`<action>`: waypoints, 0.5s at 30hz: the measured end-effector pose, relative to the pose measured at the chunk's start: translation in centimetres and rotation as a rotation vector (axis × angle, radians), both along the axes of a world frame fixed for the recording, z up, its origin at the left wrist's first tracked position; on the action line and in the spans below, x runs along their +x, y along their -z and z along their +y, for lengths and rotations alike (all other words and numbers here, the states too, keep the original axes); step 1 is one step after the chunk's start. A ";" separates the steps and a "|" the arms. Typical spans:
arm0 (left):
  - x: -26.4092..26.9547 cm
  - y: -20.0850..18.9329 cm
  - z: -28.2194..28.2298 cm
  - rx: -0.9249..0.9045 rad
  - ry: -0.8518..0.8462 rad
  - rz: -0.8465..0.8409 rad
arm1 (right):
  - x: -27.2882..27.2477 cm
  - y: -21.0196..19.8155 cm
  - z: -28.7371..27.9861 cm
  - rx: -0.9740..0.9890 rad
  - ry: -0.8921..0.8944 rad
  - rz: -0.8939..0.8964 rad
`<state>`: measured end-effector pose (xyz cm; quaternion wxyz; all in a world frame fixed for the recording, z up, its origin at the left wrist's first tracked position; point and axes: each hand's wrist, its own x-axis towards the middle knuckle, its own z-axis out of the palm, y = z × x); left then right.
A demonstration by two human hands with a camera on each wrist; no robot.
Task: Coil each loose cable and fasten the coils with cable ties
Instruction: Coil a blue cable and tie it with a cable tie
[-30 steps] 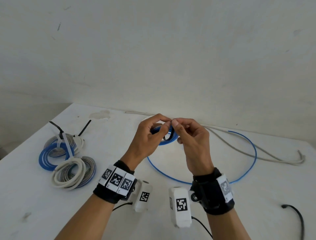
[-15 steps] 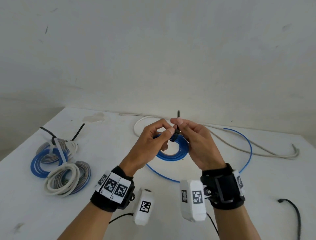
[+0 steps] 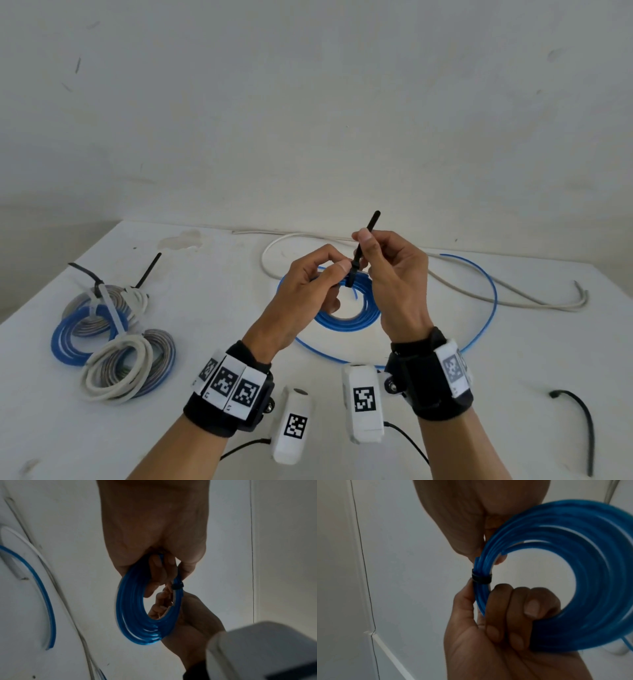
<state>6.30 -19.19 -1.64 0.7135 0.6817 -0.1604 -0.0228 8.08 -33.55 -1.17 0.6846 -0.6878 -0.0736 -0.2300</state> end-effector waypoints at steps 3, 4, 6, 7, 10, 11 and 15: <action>-0.1 0.1 -0.5 -0.015 -0.052 0.035 | 0.0 0.3 0.2 0.001 -0.009 0.004; -0.1 0.2 -0.6 -0.015 -0.070 0.048 | -0.1 0.3 0.3 -0.012 -0.006 0.005; 0.1 0.4 -0.6 -0.034 -0.076 0.075 | -0.1 0.2 0.3 -0.045 0.016 0.003; 0.2 0.6 -0.6 -0.051 -0.068 0.090 | -0.1 0.1 0.2 -0.061 0.029 -0.001; 0.2 1.1 -0.7 -0.100 -0.043 0.130 | -0.1 0.1 0.1 -0.095 0.070 -0.012; 0.1 1.2 -0.7 -0.097 -0.035 0.132 | -0.2 0.2 0.2 -0.095 0.071 -0.009; -0.8 1.2 0.8 -0.121 -0.015 0.151 | -1.2 0.2 1.2 0.018 -0.049 0.070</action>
